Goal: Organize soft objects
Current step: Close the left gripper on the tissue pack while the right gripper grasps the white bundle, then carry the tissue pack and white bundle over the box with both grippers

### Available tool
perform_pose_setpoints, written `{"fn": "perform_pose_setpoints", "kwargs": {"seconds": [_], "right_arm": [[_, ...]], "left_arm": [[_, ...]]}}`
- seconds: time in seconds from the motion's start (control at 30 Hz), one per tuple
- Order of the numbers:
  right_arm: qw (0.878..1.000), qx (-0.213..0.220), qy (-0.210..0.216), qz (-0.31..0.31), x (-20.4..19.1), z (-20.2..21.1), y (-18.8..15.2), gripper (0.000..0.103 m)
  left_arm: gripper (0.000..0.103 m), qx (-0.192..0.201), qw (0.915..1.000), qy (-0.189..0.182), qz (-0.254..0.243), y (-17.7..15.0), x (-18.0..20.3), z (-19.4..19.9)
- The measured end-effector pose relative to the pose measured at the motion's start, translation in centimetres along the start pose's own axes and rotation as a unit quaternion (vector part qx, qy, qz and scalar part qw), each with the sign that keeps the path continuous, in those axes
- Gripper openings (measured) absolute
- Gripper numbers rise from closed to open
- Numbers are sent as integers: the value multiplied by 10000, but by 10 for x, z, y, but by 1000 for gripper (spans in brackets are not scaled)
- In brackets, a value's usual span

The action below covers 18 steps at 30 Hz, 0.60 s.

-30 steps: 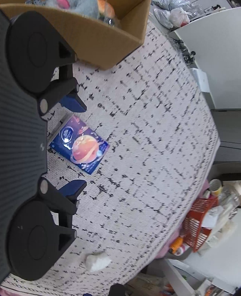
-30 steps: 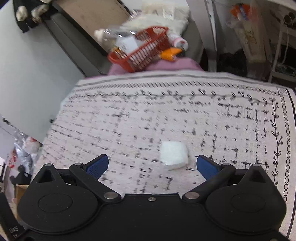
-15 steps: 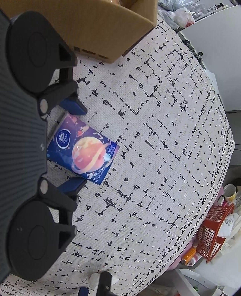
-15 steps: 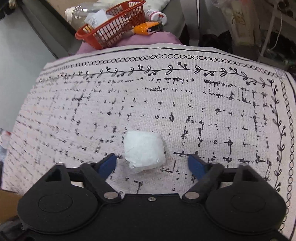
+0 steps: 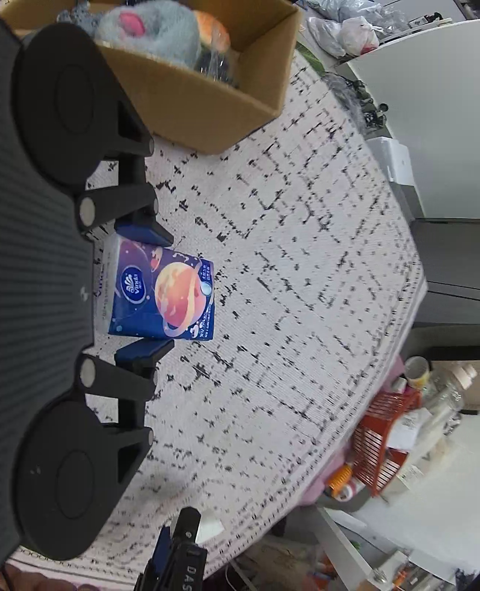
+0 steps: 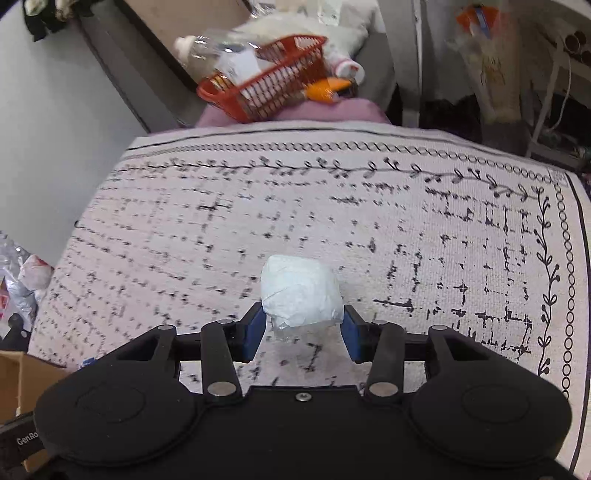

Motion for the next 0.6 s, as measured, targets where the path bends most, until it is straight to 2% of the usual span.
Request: {"fn": "perform_pose_setpoints", "kwargs": {"seconds": [0.43, 0.6], "right_arm": [[9970, 554, 513, 177, -23, 58, 0, 43], [9940, 743, 671, 446, -47, 79, -7, 43]], "left_arm": [[52, 382, 9991, -205, 12, 6, -12, 63], [52, 571, 9979, -283, 73, 11, -28, 90]]}}
Point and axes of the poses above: each gripper's, at about its wrist camera, not at the fingertips, and z roughly against the way its jaws point, x to its right, y to its top, the point moved 5 cm from there along -z, roughly the way its jaws point, and after that the axes turned 8 degrees about -y, right-handed, at the moved point
